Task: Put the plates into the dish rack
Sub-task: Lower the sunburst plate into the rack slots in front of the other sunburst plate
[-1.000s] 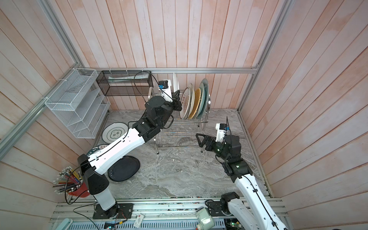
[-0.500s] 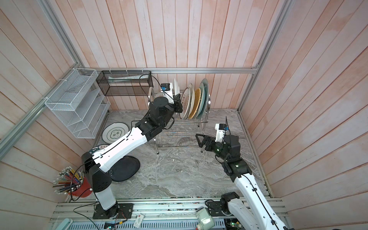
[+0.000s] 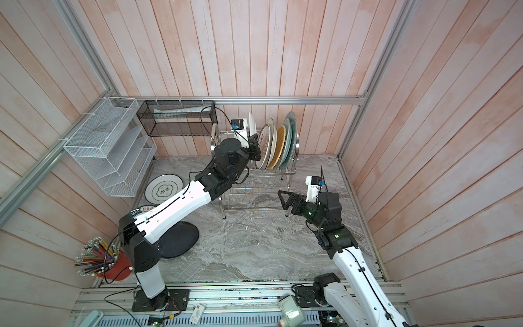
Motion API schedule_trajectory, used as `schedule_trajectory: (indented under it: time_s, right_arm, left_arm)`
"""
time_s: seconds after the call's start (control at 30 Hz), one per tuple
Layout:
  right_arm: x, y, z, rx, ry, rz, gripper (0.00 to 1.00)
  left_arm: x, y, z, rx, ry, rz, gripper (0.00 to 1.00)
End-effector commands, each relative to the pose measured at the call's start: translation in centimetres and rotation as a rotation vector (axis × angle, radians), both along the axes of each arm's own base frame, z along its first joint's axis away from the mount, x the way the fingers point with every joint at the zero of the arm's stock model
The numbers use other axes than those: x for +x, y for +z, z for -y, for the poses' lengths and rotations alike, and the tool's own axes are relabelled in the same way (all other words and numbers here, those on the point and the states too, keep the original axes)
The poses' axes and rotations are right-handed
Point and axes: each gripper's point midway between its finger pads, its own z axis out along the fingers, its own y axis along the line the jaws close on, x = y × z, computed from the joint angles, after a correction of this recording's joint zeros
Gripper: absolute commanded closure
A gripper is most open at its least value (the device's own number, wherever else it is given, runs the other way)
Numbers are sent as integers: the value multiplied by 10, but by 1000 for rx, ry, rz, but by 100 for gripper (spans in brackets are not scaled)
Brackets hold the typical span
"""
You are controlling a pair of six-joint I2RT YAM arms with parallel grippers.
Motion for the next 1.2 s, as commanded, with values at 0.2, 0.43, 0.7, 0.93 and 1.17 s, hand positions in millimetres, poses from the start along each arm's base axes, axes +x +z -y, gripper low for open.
schedule_trajectory:
  time_s: [0.2, 0.43, 0.7, 0.93, 1.17]
  right_arm:
    - [-2, -4, -1, -11, 9, 5, 2]
    - [-3, -4, -1, -14, 12, 3, 2]
    - [-1, -4, -1, -8, 9, -4, 2]
    - [-3, -4, -1, 15, 4, -13, 2]
    - [-4, -5, 0, 13, 1, -16, 2]
  left_arm:
    - [5, -30, 12, 68, 5, -42, 100]
    - [-6, -27, 16, 77, -7, -46, 100]
    - [-25, -16, 16, 60, -41, -64, 100]
    - [-38, -14, 16, 64, -40, -71, 100]
    - [-41, -19, 17, 68, -17, -79, 92]
